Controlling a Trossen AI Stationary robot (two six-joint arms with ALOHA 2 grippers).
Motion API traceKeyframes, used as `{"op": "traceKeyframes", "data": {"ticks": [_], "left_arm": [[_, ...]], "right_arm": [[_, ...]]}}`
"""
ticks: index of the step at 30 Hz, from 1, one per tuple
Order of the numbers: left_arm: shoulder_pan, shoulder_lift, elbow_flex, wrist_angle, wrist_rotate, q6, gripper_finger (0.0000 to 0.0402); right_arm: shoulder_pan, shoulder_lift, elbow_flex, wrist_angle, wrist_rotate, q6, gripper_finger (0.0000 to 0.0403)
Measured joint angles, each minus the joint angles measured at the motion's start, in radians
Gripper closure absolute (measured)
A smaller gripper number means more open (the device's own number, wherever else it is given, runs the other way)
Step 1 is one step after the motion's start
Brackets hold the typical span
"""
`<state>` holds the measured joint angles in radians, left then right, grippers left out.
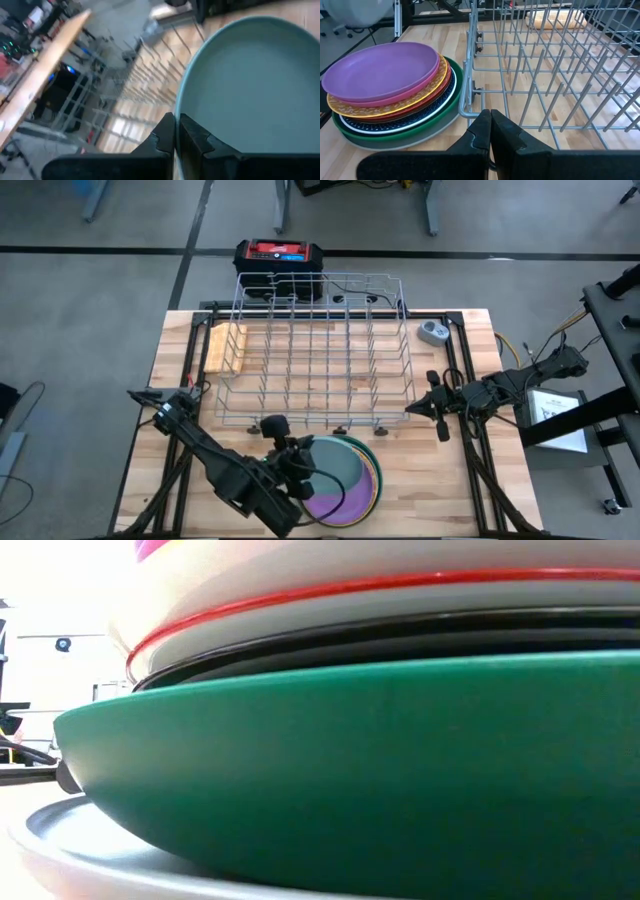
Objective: Sort dishes
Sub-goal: Put the blue plate into the dishwasher rack
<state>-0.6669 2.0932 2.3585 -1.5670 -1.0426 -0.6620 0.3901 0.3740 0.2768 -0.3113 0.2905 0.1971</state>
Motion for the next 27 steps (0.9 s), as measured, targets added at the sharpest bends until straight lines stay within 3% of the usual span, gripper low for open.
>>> {"op": "traceKeyframes", "data": {"ticks": [15, 19, 27], "left_arm": [[0.027, -0.163, -0.016, -0.004, -0.408, 0.325, 0.0400], [0.058, -0.195, -0.016, -0.004, -0.467, 0.352, 0.0400], [0.139, -0.236, -0.016, -0.004, -0.469, 0.443, 0.0400]], "right_arm": [[0.000, 0.000, -0.004, 0.009, 0.000, -0.008, 0.0403], [0.000, 0.000, -0.006, 0.010, 0.000, -0.007, 0.0403], [0.000, 0.000, -0.009, 0.014, 0.000, -0.007, 0.0403]]}}
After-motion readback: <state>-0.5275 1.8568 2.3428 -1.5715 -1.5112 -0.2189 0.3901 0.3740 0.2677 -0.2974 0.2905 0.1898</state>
